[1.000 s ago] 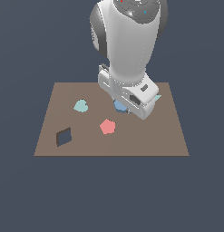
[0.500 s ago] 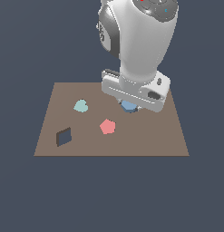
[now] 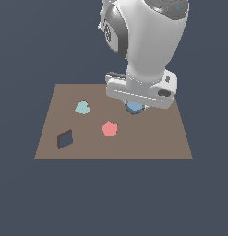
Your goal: Insert a designated object into the corresponding slot on a board.
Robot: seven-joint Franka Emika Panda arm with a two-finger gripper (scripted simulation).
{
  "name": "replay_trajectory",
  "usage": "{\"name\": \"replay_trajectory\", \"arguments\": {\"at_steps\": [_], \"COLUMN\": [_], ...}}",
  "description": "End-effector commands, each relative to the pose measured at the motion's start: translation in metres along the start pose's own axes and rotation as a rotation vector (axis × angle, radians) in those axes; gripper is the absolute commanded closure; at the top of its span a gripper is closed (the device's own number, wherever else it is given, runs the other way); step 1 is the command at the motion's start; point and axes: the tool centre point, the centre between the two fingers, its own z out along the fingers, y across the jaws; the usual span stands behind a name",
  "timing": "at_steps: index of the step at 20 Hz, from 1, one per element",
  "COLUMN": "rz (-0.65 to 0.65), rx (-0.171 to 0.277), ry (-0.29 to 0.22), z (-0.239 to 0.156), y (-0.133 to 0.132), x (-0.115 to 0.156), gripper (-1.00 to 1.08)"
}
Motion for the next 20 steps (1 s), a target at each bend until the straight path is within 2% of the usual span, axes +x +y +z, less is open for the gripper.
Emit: {"name": "replay_trajectory", "arguments": {"at_steps": [1,15,16,20], "rz": [-0.016,-0.007,-0.007,-0.007], "rx": [0.0,0.0,0.0,0.0], "ry": [0.0,0.0,0.0,0.0], "z": [0.0,0.01,0.01,0.01], "y": [0.001,0.0,0.0,0.0], "x": [0.001,0.001,0.001,0.001], "gripper": [1.08,1.08,-0.92,-0.92]}}
